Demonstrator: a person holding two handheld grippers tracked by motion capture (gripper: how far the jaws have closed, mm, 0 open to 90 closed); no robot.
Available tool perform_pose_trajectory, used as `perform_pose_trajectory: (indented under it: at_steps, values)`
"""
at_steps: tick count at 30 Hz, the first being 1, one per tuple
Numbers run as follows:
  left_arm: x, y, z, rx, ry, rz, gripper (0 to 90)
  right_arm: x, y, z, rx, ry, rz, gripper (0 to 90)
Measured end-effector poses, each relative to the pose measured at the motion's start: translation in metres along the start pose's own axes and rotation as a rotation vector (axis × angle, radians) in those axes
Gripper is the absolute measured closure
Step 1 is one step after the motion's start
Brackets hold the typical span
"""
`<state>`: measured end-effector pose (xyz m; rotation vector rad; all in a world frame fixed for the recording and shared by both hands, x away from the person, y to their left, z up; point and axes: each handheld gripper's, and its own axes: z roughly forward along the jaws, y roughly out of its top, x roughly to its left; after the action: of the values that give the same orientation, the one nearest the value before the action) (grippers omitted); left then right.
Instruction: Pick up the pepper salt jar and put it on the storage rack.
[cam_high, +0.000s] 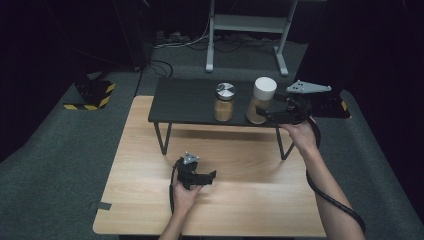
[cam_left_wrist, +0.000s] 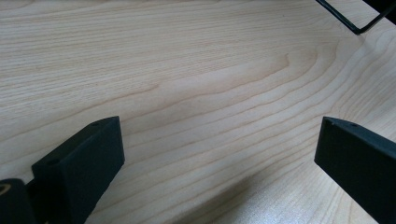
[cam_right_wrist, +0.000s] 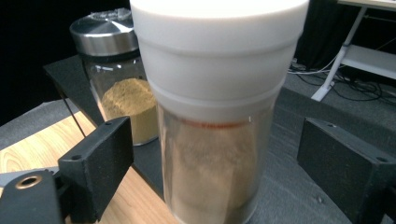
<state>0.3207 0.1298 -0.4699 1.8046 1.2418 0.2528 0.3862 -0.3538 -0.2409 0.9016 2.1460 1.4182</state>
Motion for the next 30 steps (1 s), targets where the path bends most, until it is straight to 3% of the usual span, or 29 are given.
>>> perform_pose_trajectory:
  at_steps: [5,12,21,30]
  values:
    - [0.000,0.000,0.000,-0.002,-0.002,0.000,1.8,0.001,-0.010,-0.006,-0.009,0.006,0.002,10.3]
    - [0.000,0.000,0.000,-0.002,0.000,0.002,1.7,0.005,-0.042,-0.013,-0.042,0.023,0.016,11.0]
    - [0.000,-0.001,0.000,-0.003,-0.002,0.001,1.7,0.008,-0.069,-0.018,-0.036,0.035,0.016,11.0]
    - [0.001,-0.002,-0.001,-0.008,-0.004,0.000,1.5,0.029,-0.115,-0.019,-0.076,0.044,-0.026,12.0]
